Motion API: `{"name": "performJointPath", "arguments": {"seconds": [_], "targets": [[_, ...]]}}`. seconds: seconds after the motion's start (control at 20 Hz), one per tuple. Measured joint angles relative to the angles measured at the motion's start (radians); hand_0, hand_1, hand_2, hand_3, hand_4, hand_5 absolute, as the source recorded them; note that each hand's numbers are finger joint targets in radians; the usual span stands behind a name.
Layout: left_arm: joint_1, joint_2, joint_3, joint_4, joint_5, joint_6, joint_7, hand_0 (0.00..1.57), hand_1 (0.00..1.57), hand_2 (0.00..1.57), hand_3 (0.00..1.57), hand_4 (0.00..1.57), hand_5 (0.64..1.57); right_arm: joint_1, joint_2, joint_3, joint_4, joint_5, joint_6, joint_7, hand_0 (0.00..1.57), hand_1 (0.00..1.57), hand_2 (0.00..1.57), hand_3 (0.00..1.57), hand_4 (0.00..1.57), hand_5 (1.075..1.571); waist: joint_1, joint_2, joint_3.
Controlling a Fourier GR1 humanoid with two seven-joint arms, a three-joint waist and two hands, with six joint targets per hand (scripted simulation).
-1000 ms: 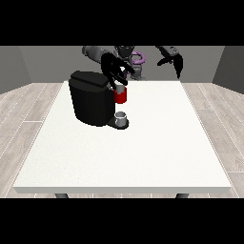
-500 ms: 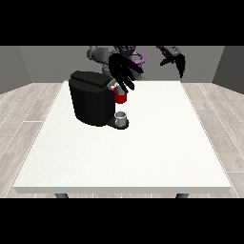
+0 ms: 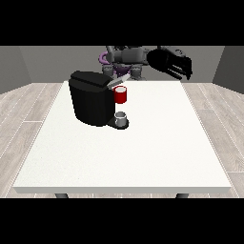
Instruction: Insert the coffee pod into the coffee machine and close the lid
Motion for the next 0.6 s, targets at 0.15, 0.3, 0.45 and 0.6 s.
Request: {"name": "performJointPath", "arguments": {"seconds": [0.15, 0.3, 0.45, 0.6], "targets": [[0.003, 0.010, 0.014, 0.001, 0.017, -0.011, 0.011, 0.00, 0.00, 0.00, 0.00, 0.35, 1.571, -0.022, 0.037, 0.014, 0.022, -0.004, -0.005, -0.043, 0.00, 0.00, 0.00, 0.00, 0.00, 1.571, -0.015, -0.007, -0.0024], [0.017, 0.008, 0.023, -0.001, 0.019, 0.002, 0.014, 0.00, 0.00, 0.00, 0.00, 0.32, 1.571, -0.018, 0.091, 0.043, 0.032, -0.003, -0.009, -0.094, 0.00, 0.00, 0.00, 0.00, 0.00, 1.571, -0.043, -0.028, -0.0033], [0.071, 0.021, 0.038, 0.007, 0.019, 0.002, -0.009, 0.00, 0.00, 0.00, 0.00, 0.26, 1.571, 0.028, 0.143, 0.078, 0.017, -0.010, 0.002, -0.162, 0.00, 0.00, 0.00, 0.00, 0.18, 1.571, -0.093, -0.065, -0.0039], [0.106, 0.015, 0.041, 0.013, 0.015, 0.017, -0.007, 0.00, 0.00, 0.00, 0.00, 0.27, 1.571, 0.074, 0.217, 0.120, 0.011, -0.009, -0.006, -0.216, 0.00, 0.00, 0.00, 0.00, 0.26, 1.571, -0.143, -0.107, -0.0040]]}}
